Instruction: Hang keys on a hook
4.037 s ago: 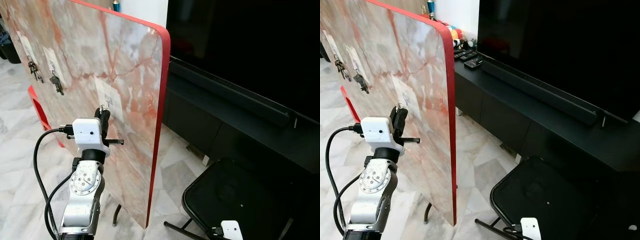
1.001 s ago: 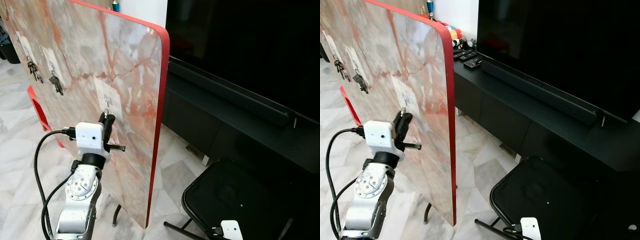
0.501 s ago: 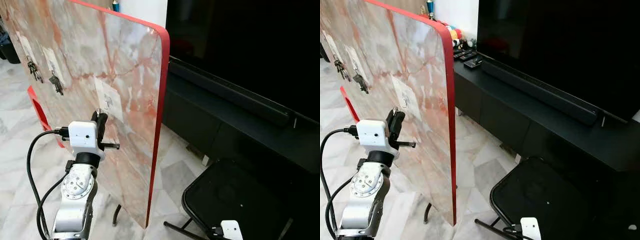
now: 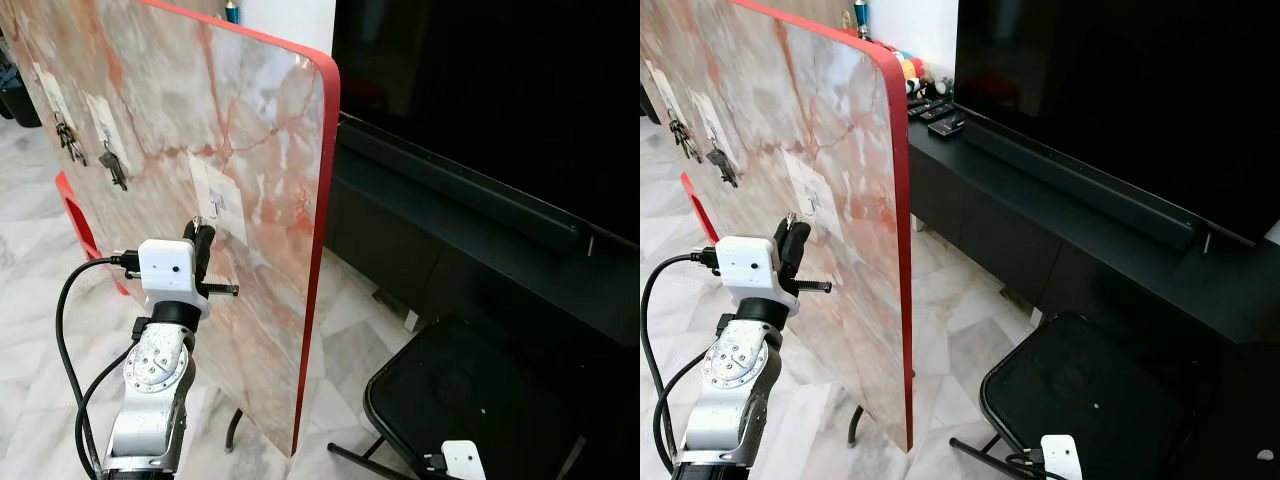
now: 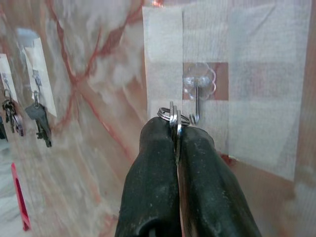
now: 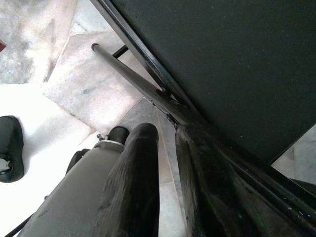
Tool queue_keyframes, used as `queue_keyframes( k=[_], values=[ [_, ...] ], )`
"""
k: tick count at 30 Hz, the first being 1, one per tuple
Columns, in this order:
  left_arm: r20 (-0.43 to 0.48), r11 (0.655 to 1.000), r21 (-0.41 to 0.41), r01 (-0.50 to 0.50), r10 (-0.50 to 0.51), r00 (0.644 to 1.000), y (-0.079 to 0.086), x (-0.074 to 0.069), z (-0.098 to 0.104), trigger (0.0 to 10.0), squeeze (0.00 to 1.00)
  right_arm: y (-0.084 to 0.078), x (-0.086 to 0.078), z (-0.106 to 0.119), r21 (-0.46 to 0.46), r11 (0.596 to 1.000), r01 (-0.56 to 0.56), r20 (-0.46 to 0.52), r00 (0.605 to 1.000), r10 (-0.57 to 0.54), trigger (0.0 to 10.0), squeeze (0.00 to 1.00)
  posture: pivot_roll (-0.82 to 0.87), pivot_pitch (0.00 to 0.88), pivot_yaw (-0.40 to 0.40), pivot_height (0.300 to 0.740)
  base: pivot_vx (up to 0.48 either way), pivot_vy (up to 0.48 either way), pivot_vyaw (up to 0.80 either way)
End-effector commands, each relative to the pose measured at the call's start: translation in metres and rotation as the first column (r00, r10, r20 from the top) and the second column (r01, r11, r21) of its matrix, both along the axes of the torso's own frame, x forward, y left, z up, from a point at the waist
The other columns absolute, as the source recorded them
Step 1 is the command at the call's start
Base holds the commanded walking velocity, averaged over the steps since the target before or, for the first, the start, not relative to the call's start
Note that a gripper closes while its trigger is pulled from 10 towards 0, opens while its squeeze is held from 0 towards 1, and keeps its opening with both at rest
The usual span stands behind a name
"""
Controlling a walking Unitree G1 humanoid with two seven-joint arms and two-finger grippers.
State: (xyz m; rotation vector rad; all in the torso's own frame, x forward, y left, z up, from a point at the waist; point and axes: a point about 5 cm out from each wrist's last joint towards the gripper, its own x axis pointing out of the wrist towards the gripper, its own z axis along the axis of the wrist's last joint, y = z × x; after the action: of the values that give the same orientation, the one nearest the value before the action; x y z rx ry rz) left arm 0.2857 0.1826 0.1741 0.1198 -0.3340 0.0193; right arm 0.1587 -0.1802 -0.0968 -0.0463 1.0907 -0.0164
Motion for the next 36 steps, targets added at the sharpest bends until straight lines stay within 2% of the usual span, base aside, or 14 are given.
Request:
queue_keyframes(
  k=[1,20,36],
  values=[
    [0.014,1.0,0.015,-0.015,0.015,1.0,0.002,0.003,0.003,10.0,0.0,-0.003,0.0,0.0,-0.012,1.0,0.003,0.0,1.0,-0.003,10.0,0.0,0.05,0.0,-0.088,0.74,0.0,0.0,0.0],
    [0.016,1.0,0.022,-0.01,0.009,1.0,0.004,0.014,0.005,10.0,0.0,-0.003,0.0,0.0,-0.012,1.0,0.005,0.0,1.0,-0.005,10.0,0.0,0.05,0.0,-0.088,0.74,0.0,0.0,0.0],
    [-0.036,0.998,0.027,0.055,-0.054,0.998,-0.004,0.017,-0.005,10.0,0.0,-0.003,0.0,0.0,-0.012,1.0,0.007,-0.001,1.0,-0.007,10.0,0.0,0.05,0.0,-0.087,0.74,0.0,0.0,0.0]
  ],
)
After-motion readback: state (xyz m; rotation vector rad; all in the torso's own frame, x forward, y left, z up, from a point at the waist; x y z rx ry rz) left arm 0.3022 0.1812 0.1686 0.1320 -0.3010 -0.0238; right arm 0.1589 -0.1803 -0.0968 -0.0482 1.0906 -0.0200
